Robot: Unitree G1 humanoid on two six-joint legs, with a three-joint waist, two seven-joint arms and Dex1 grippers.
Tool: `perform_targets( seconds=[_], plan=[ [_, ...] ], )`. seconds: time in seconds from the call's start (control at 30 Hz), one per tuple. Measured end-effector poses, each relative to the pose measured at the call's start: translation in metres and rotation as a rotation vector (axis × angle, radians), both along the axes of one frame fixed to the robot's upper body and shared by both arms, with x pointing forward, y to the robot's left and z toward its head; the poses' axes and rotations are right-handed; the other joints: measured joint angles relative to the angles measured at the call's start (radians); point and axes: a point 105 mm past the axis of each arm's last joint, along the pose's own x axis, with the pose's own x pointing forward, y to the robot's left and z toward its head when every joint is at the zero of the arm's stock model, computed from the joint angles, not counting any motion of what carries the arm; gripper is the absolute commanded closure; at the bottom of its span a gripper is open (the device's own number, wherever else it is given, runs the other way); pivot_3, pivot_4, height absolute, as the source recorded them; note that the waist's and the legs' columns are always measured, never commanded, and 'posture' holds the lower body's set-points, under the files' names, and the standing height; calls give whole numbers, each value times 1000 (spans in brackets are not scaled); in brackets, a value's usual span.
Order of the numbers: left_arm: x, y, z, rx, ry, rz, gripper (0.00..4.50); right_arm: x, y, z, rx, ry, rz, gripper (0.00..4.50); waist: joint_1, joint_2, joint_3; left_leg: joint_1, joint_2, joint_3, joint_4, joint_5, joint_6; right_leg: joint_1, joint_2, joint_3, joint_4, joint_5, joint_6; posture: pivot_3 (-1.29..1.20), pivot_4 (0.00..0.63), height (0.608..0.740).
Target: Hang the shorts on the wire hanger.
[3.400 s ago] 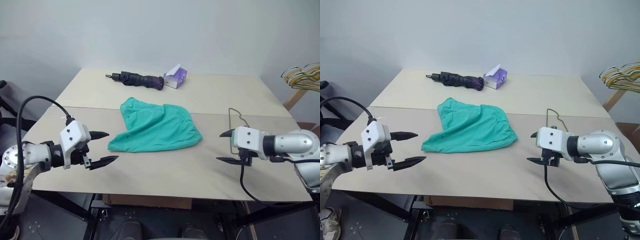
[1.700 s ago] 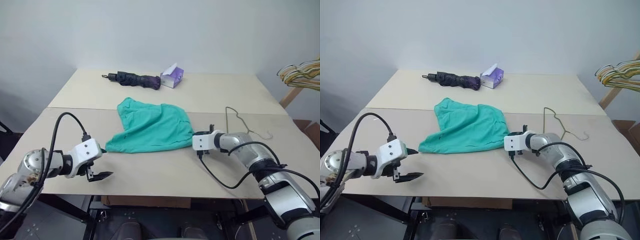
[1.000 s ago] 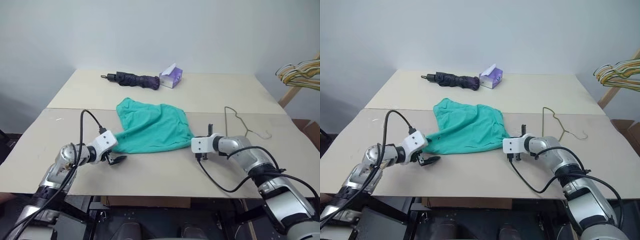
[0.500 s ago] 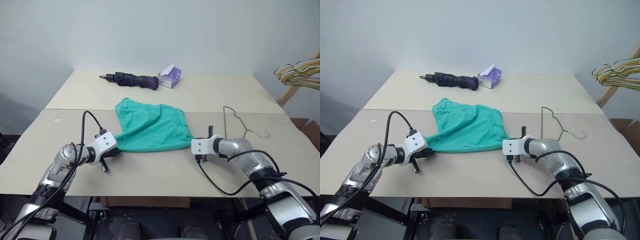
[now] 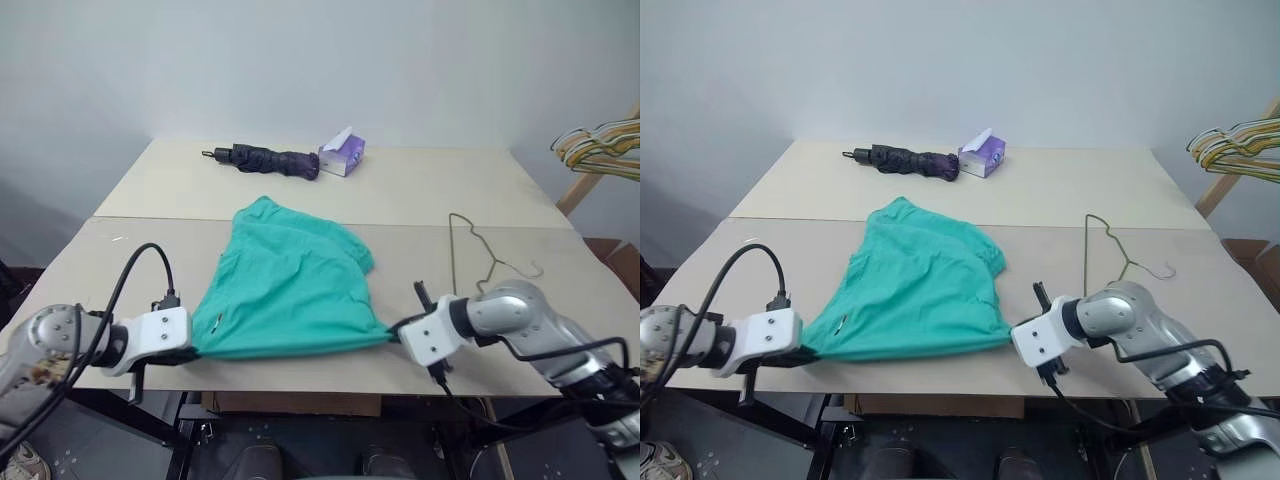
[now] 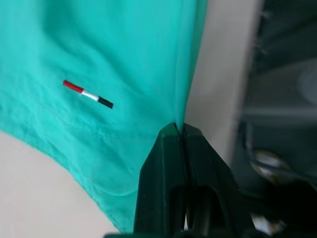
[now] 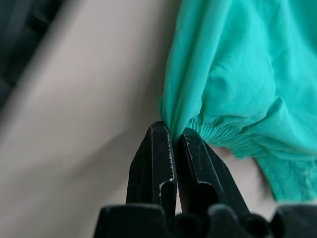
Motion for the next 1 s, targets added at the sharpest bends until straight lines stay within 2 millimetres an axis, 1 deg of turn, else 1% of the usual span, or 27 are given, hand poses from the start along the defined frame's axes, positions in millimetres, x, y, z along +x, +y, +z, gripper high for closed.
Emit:
perform_targets(
  seconds=[0.07, 0.1, 0.17, 0.2, 0.23, 0.3, 0.33, 0.37, 0.4, 0.43, 0.47, 0.5, 0.53, 0.57, 0.6, 0.63, 0.67, 0.7, 0.77, 0.8, 0.83, 0.87, 0.9, 0.93, 0.97, 1.0],
  plan=[
    [4, -2, 7, -6, -15, 2, 4444, 2, 3, 9, 49, 65, -52, 4500, 0, 0, 0, 1, 0, 0, 0, 0, 0, 0, 0, 0, 0, 0, 0, 178, 0, 740],
    [9, -4, 12, -8, -40, 2, 4444, 6, 5, 13, 81, 98, -94, 4500, 1, 0, 0, 0, 0, 0, 0, 0, 0, 0, 0, 0, 0, 0, 0, 177, 0, 740],
    [29, -10, 26, -38, -141, 5, 4444, 21, 13, 25, 150, 132, -178, 4500, 3, 0, 0, 0, 0, 0, 0, 0, 0, 0, 1, 0, 1, 0, 0, 176, 0, 740],
    [45, -15, 34, -55, -215, 15, 4444, 33, 14, 32, 171, 134, -235, 4500, 6, 0, 0, 0, 0, 0, 0, 0, 0, 1, 1, 0, 1, 2, -2, 178, 0, 740],
    [73, -18, 45, -90, -334, 67, 4444, 54, 13, 40, 207, 123, -323, 4500, 12, 1, 0, 1, -1, 0, 1, 0, 0, 2, 1, 0, 1, 5, -7, 180, 0, 740],
    [123, -21, 68, -121, -548, 182, 4444, 95, 8, 61, 268, 35, -491, 4500, 26, 0, 0, 0, -1, -1, 1, 1, 0, 2, 2, -1, 1, 6, -8, 178, 0, 740],
    [156, -22, 87, -152, -687, 290, 4444, 125, 4, 76, 315, -56, -610, 4500, 35, 0, 0, -1, -1, -1, 1, 1, 0, 1, 2, 0, 1, 7, -8, 178, 0, 740],
    [180, -23, 114, -180, -833, 376, 4444, 148, 0, 96, 357, -168, -703, 4500, 41, -2, 1, -5, -1, -2, 1, 2, -1, -4, 2, -1, 0, 8, -8, 173, 0, 740],
    [199, -27, 142, -237, -964, 453, 4444, 168, -8, 117, 385, -308, -776, 4500, 51, -3, 0, -9, -1, -1, 1, 1, -1, -7, 2, -1, 0, 8, -8, 162, 0, 740],
    [210, -38, 181, -354, -1102, 510, 4444, 185, -17, 146, 424, -502, -835, 4500, 59, -4, -1, -19, -1, 0, 2, 1, -1, -18, 0, 0, 0, 9, -7, 160, 0, 740],
    [211, -46, 216, -460, -1216, 538, 4444, 193, -19, 177, 473, -665, -853, 4500, 62, -5, -1, -29, -2, -1, 2, 3, -4, -27, 0, 0, 2, 10, -7, 160, 0, 740],
    [205, -50, 250, -580, -1321, 550, 4444, 195, -20, 205, 520, -842, -845, 4500, 63, -5, -1, -35, -2, 0, 2, 7, -11, -33, 0, 1, 2, 10, -7, 158, 0, 740],
    [195, -50, 276, -662, -1408, 535, 4444, 192, -19, 230, 565, -981, -818, 4500, 61, -6, -2, -37, -2, 0, 0, 6, -13, -37, -1, 1, 2, 10, -7, 157, 0, 740],
    [185, -49, 293, -724, -1467, 514, 4444, 187, -20, 248, 606, -1085, -790, 4500, 58, -5, -2, -37, -3, 0, -1, 6, -13, -38, -2, 1, 3, 10, -7, 155, 0, 740],
    [174, -49, 304, -770, -1517, 477, 4444, 179, -22, 263, 649, -1179, -762, 4500, 55, -5, -2, -36, -3, -1, -1, 4, -13, -38, -2, 0, 3, 10, -7, 155, 0, 740],
    [169, -49, 307, -787, -1534, 458, 4444, 174, -24, 270, 664, -1227, -744, 4500, 53, -5, -2, -36, -3, -1, -1, 2, -14, -38, -2, -1, 2, 10, -7, 155, 0, 740],
    [163, -47, 305, -778, -1543, 425, 4444, 169, -24, 275, 681, -1281, -717, 4500, 47, -5, -2, -36, -3, 0, -1, 1, -13, -38, -2, -1, 0, 10, -7, 155, 0, 740],
    [159, -43, 299, -753, -1542, 400, 4444, 164, -24, 272, 685, -1307, -694, 4500, 42, -5, -2, -36, -3, 0, -1, 0, -13, -38, -2, -1, -1, 10, -7, 156, 0, 740],
    [155, -37, 282, -718, -1497, 369, 4444, 161, -22, 256, 668, -1309, -654, 4500, 31, -5, -2, -38, -3, 0, 0, 0, -12, -36, -2, -1, -6, 10, -6, 159, 0, 740],
    [153, -35, 273, -708, -1459, 354, 4444, 161, -21, 245, 650, -1296, -637, 4500, 28, -5, -2, -38, -3, 0, 1, 0, -13, -35, -1, -1, -5, 10, -6, 162, 0, 740],
    [146, -32, 260, -671, -1417, 310, 4444, 160, -20, 231, 620, -1265, -615, 4500, 22, -5, -2, -35, -3, 1, 2, 1, -12, -34, -1, 0, -5, 11, -5, 167, 0, 740],
    [139, -29, 243, -624, -1344, 269, 4444, 158, -20, 213, 566, -1219, -584, 4500, 16, -5, -2, -33, -3, 1, 2, -1, -8, -32, -1, 1, -6, 11, -5, 167, 0, 740],
    [133, -26, 222, -575, -1246, 237, 4444, 157, -21, 189, 488, -1155, -545, 4500, 13, -4, -2, -28, -3, 1, 2, -2, -6, -28, -1, 1, -5, 11, -5, 167, 0, 740],
    [124, -22, 193, -493, -1114, 195, 4444, 154, -18, 159, 395, -1065, -483, 4500, 5, -4, -2, -20, -2, 0, 1, -3, -4, -21, 0, 1, -5, 10, -5, 167, 0, 740],
    [118, -19, 169, -436, -1001, 173, 4444, 150, -18, 134, 329, -993, -446, 4500, 0, -4, -2, -16, -2, 1, 1, -3, -4, -17, 0, 0, -5, 10, -6, 168, 0, 740],
    [107, -15, 136, -350, -843, 142, 4444, 144, -16, 103, 262, -894, -404, 4500, -5, -4, -2, -13, -2, 1, 0, -3, -4, -15, 0, 0, -5, 10, -6, 165, 0, 740]
  ],
)
